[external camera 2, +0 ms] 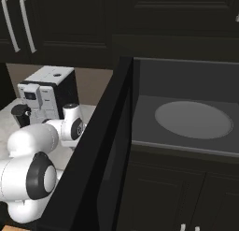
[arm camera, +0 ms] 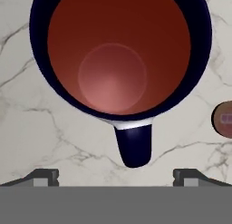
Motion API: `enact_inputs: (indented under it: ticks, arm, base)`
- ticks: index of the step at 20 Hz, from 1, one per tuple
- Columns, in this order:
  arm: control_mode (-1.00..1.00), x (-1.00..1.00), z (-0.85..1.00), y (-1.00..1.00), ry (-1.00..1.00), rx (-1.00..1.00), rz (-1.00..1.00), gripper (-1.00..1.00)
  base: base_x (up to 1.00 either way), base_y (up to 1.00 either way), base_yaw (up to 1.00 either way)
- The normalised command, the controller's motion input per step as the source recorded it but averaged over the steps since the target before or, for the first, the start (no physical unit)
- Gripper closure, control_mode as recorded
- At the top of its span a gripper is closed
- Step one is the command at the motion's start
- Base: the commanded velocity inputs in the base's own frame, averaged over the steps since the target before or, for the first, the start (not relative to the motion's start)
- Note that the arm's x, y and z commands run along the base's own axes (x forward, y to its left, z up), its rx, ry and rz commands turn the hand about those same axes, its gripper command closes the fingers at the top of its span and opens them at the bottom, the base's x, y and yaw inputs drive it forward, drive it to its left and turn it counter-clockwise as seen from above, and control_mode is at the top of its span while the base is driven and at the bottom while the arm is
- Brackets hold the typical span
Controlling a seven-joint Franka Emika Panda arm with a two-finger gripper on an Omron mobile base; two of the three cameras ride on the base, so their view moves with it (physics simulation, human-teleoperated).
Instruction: Place the microwavable item in the microwave. Then, close the microwave door and press the start button.
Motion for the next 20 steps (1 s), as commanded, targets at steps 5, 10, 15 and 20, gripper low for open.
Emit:
enact_inputs:
  ticks: [5,10,15,20]
  arm:
    - [-1.0,0.0,0.0,0.0,-0.07,0.0,0.0,-1.0]
    - [-1.0,0.0,0.0,0.0,-0.09,0.0,0.0,-1.0]
    - [-1.0,0.0,0.0,0.0,-0.09,0.0,0.0,-1.0]
    - [-1.0,0.0,0.0,0.0,-0.07,0.0,0.0,-1.0]
  base:
    - [0.0,0.0,0.0]
    - [0.0,0.0,0.0]
    - [0.0,0.0,0.0]
    - [0.0,0.0,0.0]
